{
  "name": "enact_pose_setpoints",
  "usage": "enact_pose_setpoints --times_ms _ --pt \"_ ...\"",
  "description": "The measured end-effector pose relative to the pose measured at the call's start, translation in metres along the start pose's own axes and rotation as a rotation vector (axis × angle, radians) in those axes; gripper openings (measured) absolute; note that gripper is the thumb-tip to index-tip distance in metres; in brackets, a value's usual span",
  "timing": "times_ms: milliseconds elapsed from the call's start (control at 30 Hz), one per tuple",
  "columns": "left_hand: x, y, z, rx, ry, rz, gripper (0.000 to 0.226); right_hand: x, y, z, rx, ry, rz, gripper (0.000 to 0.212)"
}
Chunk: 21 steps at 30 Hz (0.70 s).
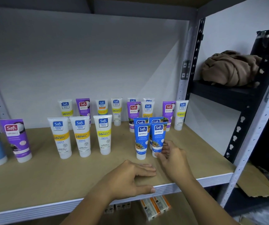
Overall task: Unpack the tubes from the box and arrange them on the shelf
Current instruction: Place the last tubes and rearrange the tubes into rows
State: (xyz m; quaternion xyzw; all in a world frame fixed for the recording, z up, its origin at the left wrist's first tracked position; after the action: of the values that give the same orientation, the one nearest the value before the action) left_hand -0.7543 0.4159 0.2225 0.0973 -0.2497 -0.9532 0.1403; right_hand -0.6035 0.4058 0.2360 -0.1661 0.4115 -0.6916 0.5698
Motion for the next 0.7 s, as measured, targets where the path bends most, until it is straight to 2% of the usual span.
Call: enact_pose_setpoints --times_ms 233,333,400,533,633,700 --pt "0.005 0.01 0.005 -0.181 0.08 -0.039 0.058 0.003 -0.001 0.0 0.0 -0.03 -0.039 0.059" --pt "0.019 0.023 0.02 -0.263 0.241 -0.092 0.044 0.008 -0.003 0.01 0.041 -0.03 -0.084 0.064" --pt "0.03 0.036 0.035 -0.287 0.366 -0.157 0.029 0.01 -0.009 0.03 0.102 0.02 -0.103 0.058" --pt "0.036 0.065 0.097 -0.392 0.567 -0.246 0.015 -0.002 -0.056 0.087 0.194 0.216 0.058 0.037" --pt "0.024 0.07 0.167 -0.426 0.697 -0.165 0.015 -0.036 -0.095 0.109 0.297 0.191 0.146 0.031" --pt "0.001 0.055 0.206 -0.418 0.662 -0.011 0.023 -0.065 -0.121 0.11 0.376 0.108 0.197 0.032"
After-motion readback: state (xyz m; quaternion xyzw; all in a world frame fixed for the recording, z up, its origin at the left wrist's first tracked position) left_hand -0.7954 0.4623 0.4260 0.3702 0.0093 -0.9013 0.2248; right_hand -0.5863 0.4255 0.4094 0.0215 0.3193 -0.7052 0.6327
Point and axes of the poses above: each hand's wrist, its own x-axis away from the middle knuckle, its own z-axis out of the back of the hand, y = z × x, the point moved 10 cm from there along -x, towards the middle knuckle, and after that the axes turned 13 degrees about -y, right-handed, at the moved point
